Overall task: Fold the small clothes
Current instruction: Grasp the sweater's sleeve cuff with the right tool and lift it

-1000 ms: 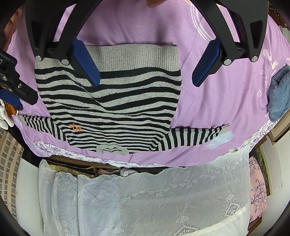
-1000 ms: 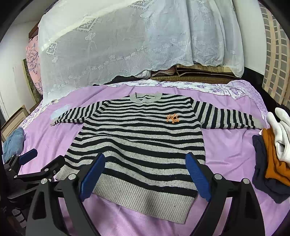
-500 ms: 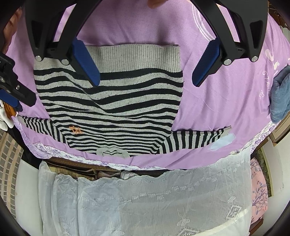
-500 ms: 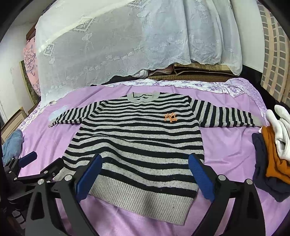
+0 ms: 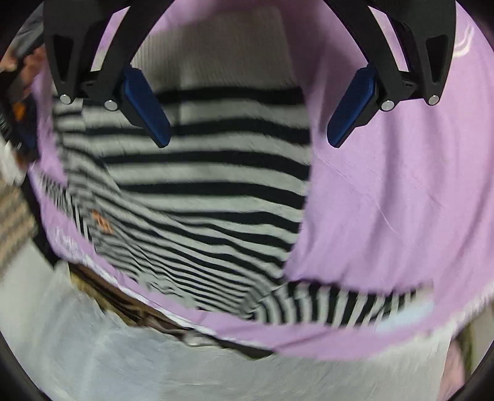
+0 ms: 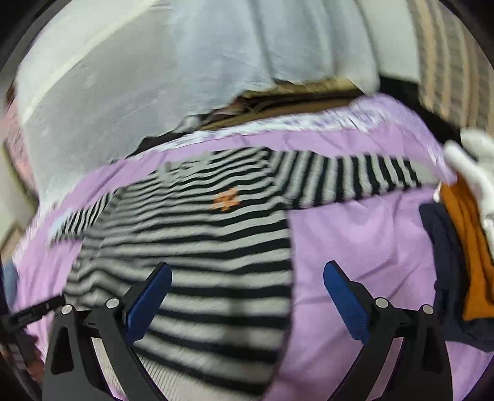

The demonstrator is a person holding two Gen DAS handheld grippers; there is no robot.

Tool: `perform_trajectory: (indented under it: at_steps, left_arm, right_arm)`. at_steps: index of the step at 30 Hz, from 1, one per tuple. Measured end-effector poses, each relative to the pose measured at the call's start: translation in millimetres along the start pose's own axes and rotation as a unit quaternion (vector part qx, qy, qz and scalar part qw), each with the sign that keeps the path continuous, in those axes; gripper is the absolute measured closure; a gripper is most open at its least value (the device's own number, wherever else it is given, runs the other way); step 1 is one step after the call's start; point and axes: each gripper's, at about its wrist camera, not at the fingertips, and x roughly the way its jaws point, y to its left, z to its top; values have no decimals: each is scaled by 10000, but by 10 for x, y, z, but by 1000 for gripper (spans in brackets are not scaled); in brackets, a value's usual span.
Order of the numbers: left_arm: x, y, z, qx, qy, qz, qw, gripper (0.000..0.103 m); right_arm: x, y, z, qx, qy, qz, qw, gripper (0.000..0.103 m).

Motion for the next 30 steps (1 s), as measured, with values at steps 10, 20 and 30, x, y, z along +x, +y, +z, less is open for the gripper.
perform_trajectory:
  at_steps: [10,20,30]
  left_arm:
    - [26,44,653,-815,-221,-164,9963,4]
    - [693,-1588,559,1358,318,-543,9887,4]
    - [552,-975,-105,2048,-223,-45,9785,4]
  right_arm:
    - [568,-1260,496,2428,32,-156,9699,9]
    - [1053,-1835,771,3182,-113,-821,9444,18]
    - [1221,-1948,843,2733,-467,-1341,9514,73]
